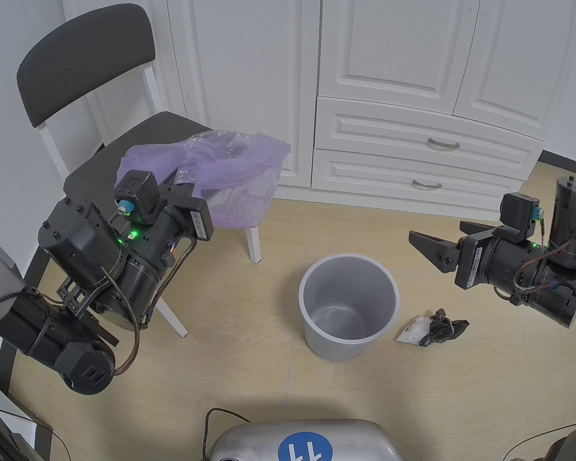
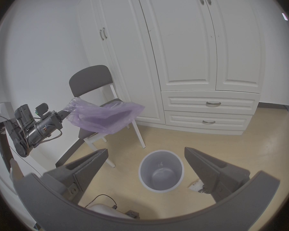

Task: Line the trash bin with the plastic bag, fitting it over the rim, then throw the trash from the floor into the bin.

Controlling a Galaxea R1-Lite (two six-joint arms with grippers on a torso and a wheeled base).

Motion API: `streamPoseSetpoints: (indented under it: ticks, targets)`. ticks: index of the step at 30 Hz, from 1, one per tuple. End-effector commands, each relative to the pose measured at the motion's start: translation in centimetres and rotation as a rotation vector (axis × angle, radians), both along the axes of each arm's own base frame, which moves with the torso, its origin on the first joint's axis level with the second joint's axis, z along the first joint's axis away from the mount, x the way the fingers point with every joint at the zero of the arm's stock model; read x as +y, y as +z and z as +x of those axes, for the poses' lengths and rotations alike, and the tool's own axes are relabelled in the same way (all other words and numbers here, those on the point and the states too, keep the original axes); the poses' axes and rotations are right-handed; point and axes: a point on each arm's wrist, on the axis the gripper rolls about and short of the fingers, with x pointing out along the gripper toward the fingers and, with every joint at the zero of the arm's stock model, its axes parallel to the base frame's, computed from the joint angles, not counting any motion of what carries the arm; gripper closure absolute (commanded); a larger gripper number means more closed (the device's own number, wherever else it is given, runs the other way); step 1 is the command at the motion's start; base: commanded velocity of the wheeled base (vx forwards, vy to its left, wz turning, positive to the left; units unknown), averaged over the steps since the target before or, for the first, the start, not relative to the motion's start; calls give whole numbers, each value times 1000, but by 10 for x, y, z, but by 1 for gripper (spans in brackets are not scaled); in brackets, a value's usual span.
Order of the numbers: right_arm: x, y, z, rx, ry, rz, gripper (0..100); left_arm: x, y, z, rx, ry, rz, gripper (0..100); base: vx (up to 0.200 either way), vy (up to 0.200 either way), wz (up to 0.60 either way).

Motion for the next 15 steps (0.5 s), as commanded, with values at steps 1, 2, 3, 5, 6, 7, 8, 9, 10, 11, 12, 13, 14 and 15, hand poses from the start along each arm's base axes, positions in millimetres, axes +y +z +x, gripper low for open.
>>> streamPoseSetpoints:
  ticks: [1, 2, 3, 5, 6, 7, 8, 9, 10, 11, 12, 13, 14, 15]
  targets:
    - [0, 1, -1, 2, 11, 24, 0, -3, 19, -12, -52, -29, -45, 100, 0, 0, 0]
    - [2, -2, 2, 16, 15, 22, 0, -5, 20, -11, -56, -39, -47, 100, 0, 0, 0]
    - [2, -3, 4, 20, 16, 20, 0, -7, 22, -10, -63, -43, -51, 100, 0, 0, 0]
    - [2, -5, 5, 27, 14, 16, 0, -9, 24, -9, -69, -48, -57, 100, 0, 0, 0]
    - [3, -7, 7, 37, 16, 17, 0, -19, 25, -8, -73, -73, -62, 100, 0, 0, 0]
    - [2, -8, 7, 45, 11, 25, 0, -23, 28, -5, -85, -82, -68, 100, 0, 0, 0]
    - [1, -9, 8, 53, 7, 35, 0, -27, 34, -2, -101, -90, -78, 100, 0, 0, 0]
    - [-1, -9, 9, 57, 7, 44, 0, -30, 39, 0, -110, -94, -84, 100, 0, 0, 0]
    - [-1, -9, 9, 57, 7, 44, 0, -30, 39, 0, -110, -94, -84, 100, 0, 0, 0]
    - [-2, -10, 10, 66, 20, 53, 0, -34, 44, 2, -115, -107, -98, 100, 0, 0, 0]
    - [-2, -10, 10, 66, 20, 53, 0, -34, 44, 2, -115, -107, -98, 100, 0, 0, 0]
    - [-1, -12, 11, 73, 27, 53, 0, -36, 46, -4, -114, -140, -145, 100, 0, 0, 0]
    - [-1, -13, 13, 80, 28, 49, 0, -40, 47, -9, -114, -164, -166, 100, 0, 0, 0]
    - [0, -15, 14, 86, 28, 45, 0, -41, 49, -12, -120, -173, -171, 100, 0, 0, 0]
